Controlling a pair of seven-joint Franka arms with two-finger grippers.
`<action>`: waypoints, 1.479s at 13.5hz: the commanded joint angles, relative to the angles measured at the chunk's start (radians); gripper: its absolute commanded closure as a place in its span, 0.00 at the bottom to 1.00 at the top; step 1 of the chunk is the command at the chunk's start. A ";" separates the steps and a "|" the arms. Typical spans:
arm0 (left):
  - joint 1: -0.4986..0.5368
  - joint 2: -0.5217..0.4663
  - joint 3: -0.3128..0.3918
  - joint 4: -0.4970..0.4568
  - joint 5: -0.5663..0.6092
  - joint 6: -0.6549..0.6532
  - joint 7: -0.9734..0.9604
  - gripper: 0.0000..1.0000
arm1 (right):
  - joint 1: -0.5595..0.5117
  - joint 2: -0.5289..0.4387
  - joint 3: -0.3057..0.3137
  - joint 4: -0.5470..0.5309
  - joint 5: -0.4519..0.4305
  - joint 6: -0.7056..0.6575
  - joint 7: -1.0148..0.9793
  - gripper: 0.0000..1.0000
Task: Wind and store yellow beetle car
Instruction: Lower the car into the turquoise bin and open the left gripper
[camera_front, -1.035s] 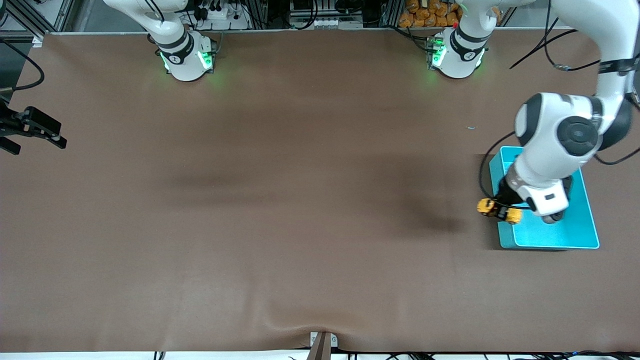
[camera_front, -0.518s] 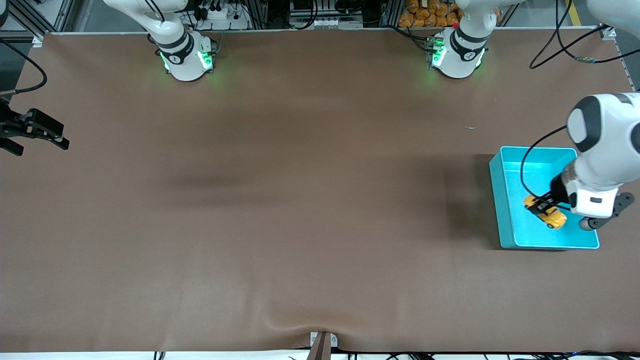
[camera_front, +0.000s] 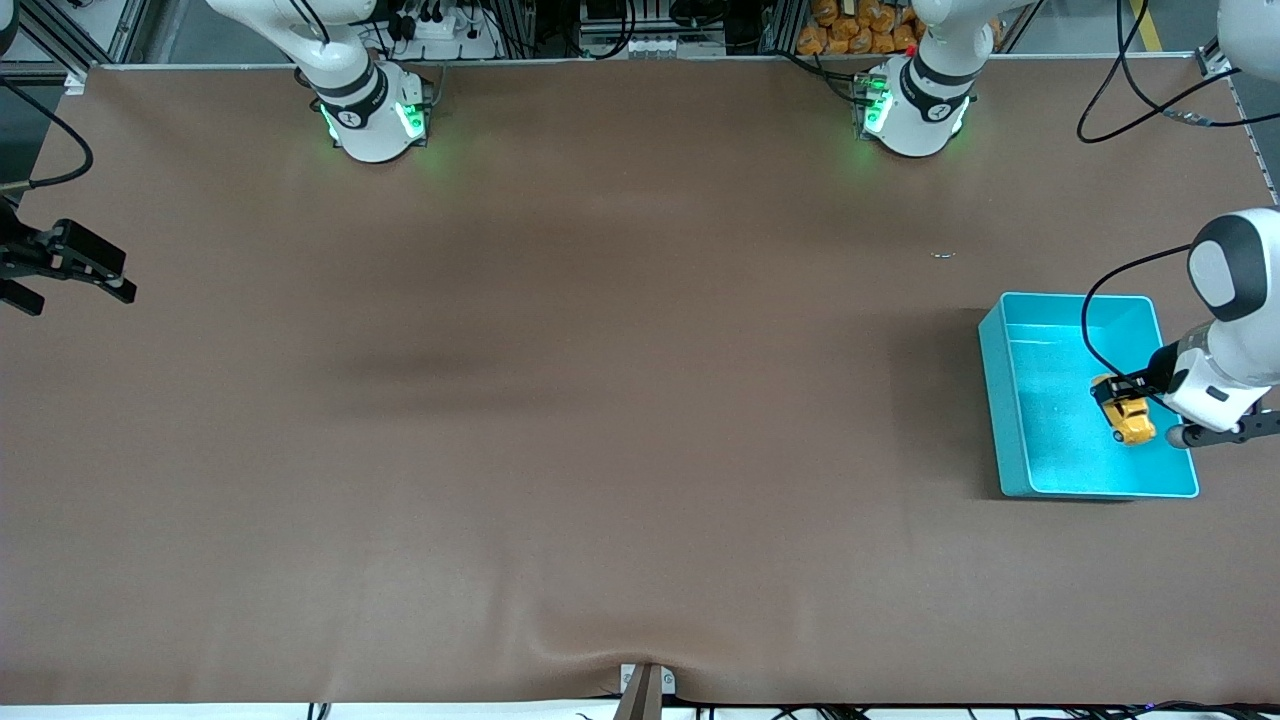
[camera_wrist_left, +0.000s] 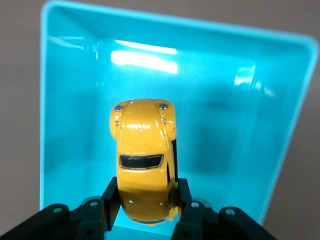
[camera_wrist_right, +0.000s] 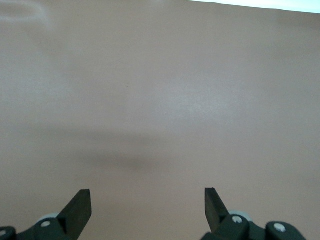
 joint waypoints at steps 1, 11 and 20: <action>0.042 0.043 -0.013 0.010 0.022 -0.010 0.132 1.00 | 0.003 -0.001 0.002 -0.001 0.005 0.019 0.011 0.00; 0.025 0.143 -0.013 0.010 0.091 0.054 0.130 1.00 | 0.011 0.001 -0.001 -0.002 0.005 0.033 0.022 0.00; -0.003 0.177 -0.013 0.011 0.091 0.054 0.048 0.12 | 0.015 -0.004 -0.001 -0.010 0.005 0.019 0.049 0.00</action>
